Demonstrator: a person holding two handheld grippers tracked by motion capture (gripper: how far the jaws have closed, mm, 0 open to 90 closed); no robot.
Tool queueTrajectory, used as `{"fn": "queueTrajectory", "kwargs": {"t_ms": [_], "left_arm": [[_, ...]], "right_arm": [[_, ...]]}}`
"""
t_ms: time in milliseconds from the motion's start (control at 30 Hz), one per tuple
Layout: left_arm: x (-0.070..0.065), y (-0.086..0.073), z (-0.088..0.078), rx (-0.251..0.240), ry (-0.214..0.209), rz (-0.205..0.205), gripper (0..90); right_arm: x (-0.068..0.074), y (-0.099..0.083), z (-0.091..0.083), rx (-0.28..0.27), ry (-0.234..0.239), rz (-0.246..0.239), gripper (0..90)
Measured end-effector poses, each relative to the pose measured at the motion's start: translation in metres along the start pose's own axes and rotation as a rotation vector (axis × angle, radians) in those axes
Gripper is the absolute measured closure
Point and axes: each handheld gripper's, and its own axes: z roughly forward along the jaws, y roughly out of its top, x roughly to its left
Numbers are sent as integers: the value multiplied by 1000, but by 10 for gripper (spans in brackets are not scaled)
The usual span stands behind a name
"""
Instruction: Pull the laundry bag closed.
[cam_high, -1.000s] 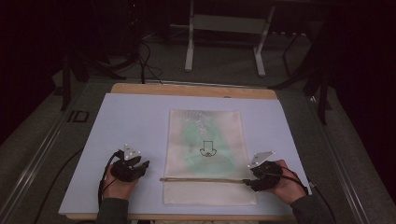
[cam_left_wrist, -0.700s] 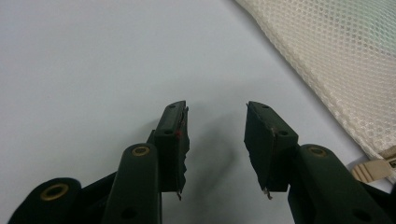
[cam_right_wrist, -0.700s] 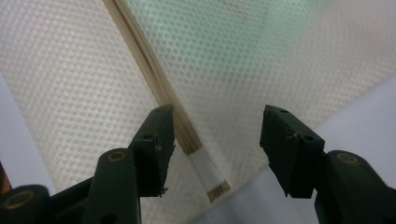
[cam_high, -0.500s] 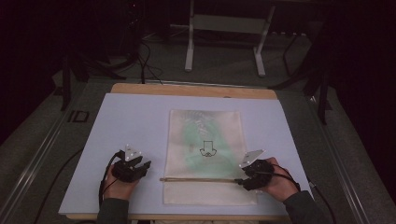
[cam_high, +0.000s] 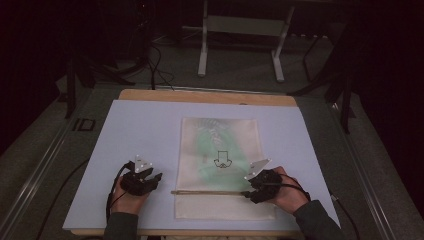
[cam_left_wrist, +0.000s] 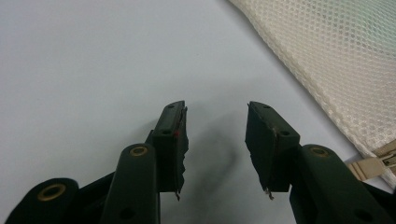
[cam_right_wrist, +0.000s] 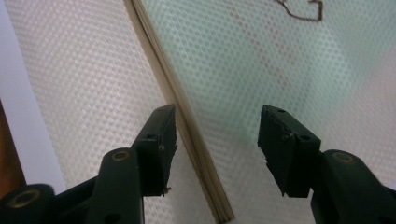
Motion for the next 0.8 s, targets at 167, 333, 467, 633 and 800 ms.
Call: {"fn": "queueTrajectory", "kwargs": {"t_ms": [167,333,467,633,800], "left_arm": [[0,0,0,-1,-1,1,574],[0,0,0,-3,-2,0,574],[0,0,0,-5,-2,3,574],[0,0,-1,-6,-3,3,575],[0,0,-1,-8,-5,3,574]], "right_arm": [[3,7,3,-1,13,-14,473],[6,14,7,-3,31,-32,491],[9,20,9,-4,37,-48,494],[11,27,11,-6,42,-61,501],[14,34,14,-6,50,-78,501]]}}
